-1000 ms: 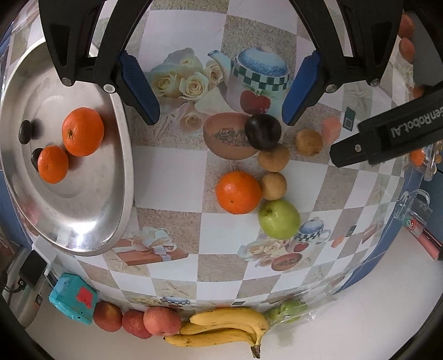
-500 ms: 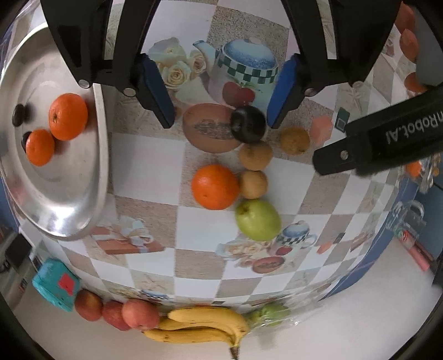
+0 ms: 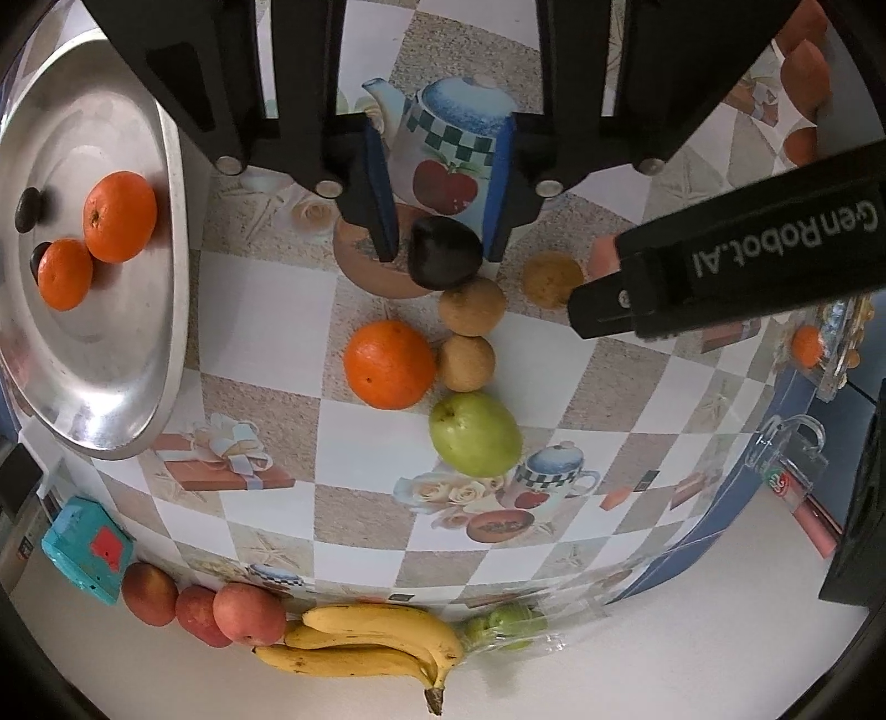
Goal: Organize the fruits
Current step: 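Grasp a dark purple fruit with the right tool while the left tool approaches brown fruits, then close the left tool on a small brown round fruit while the right holds the dark fruit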
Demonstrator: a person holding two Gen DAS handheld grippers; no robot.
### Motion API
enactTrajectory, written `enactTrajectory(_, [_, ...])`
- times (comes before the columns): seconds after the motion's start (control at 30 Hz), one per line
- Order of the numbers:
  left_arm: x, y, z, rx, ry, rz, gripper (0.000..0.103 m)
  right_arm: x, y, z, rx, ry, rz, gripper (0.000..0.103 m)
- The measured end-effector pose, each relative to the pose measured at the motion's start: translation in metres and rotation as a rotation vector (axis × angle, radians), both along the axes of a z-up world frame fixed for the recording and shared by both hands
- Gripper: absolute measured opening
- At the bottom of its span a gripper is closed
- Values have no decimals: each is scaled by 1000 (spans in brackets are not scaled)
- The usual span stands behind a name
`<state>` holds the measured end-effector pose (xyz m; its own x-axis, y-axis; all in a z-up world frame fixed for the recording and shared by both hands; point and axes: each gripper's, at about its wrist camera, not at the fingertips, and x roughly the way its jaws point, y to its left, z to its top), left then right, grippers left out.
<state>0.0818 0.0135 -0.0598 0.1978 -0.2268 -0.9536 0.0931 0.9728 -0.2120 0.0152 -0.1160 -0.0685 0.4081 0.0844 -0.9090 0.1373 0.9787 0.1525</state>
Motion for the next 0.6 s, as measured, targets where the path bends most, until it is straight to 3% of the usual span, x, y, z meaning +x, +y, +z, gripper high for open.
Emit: enactTrajectory(0.6, [0, 0, -2, -39, 35, 5, 67, -6, -18, 17, 74, -33, -53, 26])
